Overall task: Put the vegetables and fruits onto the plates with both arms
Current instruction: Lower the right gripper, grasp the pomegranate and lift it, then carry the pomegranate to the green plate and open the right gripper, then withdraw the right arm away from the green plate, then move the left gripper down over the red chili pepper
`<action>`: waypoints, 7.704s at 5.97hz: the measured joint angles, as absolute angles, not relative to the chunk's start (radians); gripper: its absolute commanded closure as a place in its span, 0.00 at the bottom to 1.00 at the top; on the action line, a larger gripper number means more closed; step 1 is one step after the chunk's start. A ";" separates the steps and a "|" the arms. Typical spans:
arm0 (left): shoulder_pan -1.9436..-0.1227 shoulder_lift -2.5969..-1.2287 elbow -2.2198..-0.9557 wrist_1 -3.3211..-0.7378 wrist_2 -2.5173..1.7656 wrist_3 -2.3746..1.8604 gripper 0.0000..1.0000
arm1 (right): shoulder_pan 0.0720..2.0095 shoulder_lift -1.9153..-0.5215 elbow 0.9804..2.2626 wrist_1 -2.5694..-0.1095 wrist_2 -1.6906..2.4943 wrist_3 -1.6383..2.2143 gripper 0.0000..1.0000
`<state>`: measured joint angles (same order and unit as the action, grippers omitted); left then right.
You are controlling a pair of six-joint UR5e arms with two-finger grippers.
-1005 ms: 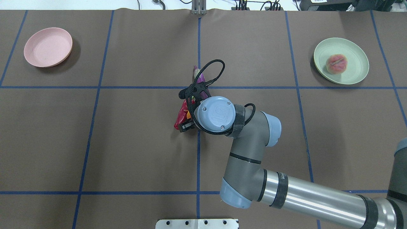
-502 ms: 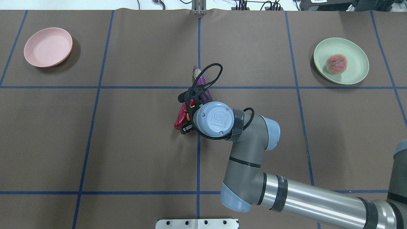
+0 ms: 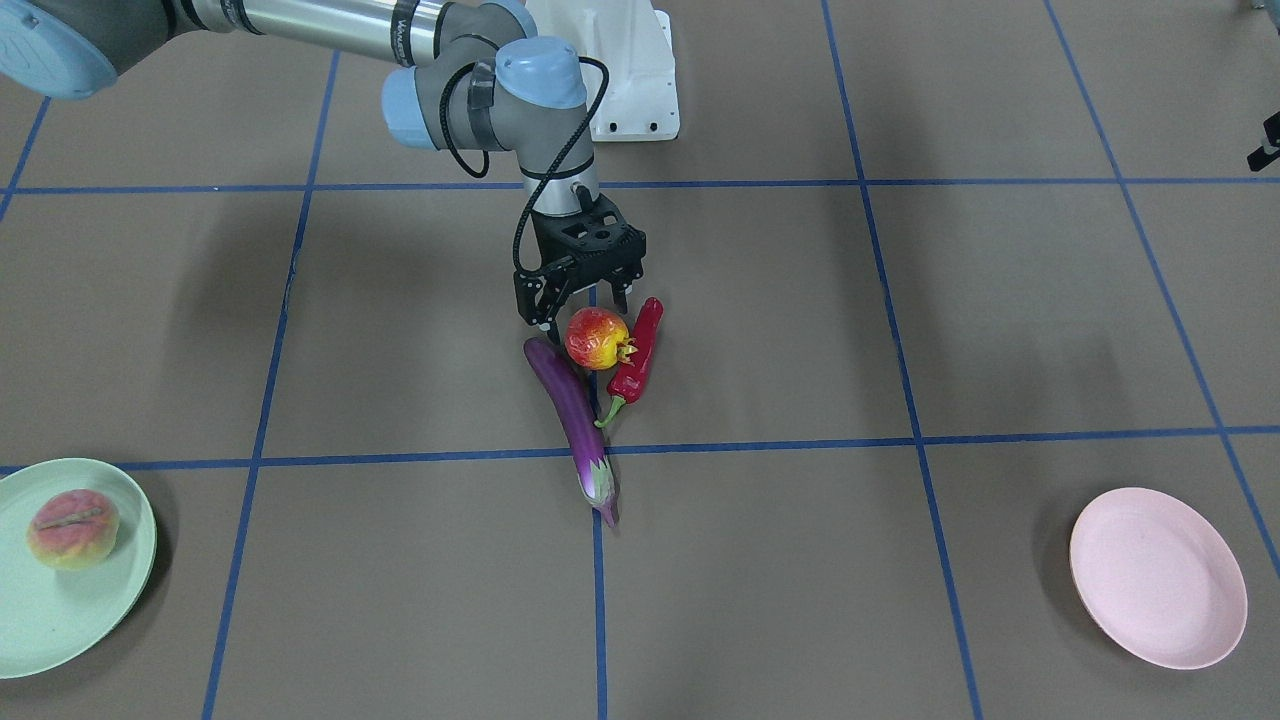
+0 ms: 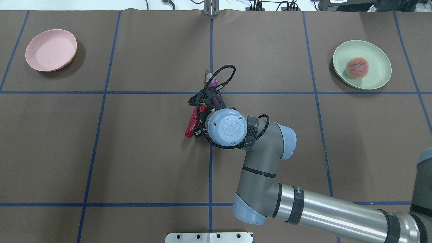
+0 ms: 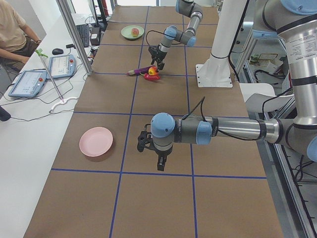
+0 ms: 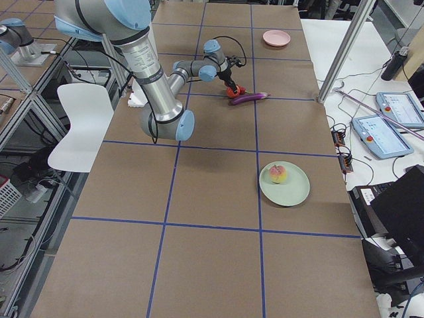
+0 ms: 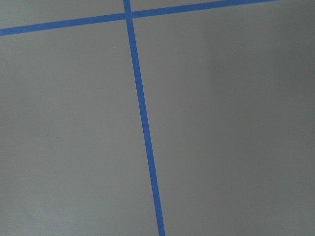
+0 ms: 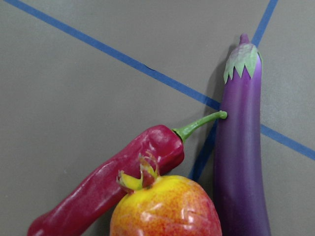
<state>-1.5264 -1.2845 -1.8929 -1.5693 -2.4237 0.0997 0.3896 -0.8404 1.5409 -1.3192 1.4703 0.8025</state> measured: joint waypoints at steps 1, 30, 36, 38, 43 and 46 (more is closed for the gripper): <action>-1.526 -1.285 -1.893 -1.569 -2.424 0.100 0.00 | 0.390 -0.835 1.530 -1.319 1.467 0.802 0.02; -1.506 -1.445 -1.902 -1.605 -2.469 0.087 0.00 | 1.423 -1.279 1.326 -1.259 2.375 0.244 0.00; -1.069 -1.748 -1.878 -1.778 -2.272 -0.677 0.00 | 1.604 -1.598 1.879 -1.862 2.260 -0.085 0.00; -0.823 -1.936 -1.779 -1.838 -2.172 -0.917 0.00 | 1.604 -1.657 1.877 -1.782 2.270 -0.082 0.00; -0.568 -2.360 -1.400 -1.839 -1.886 -1.194 0.02 | 1.602 -1.721 1.873 -1.701 2.315 -0.077 0.00; -0.528 -2.389 -1.347 -1.843 -1.814 -1.195 0.50 | 1.601 -1.720 1.872 -1.701 2.319 -0.077 0.00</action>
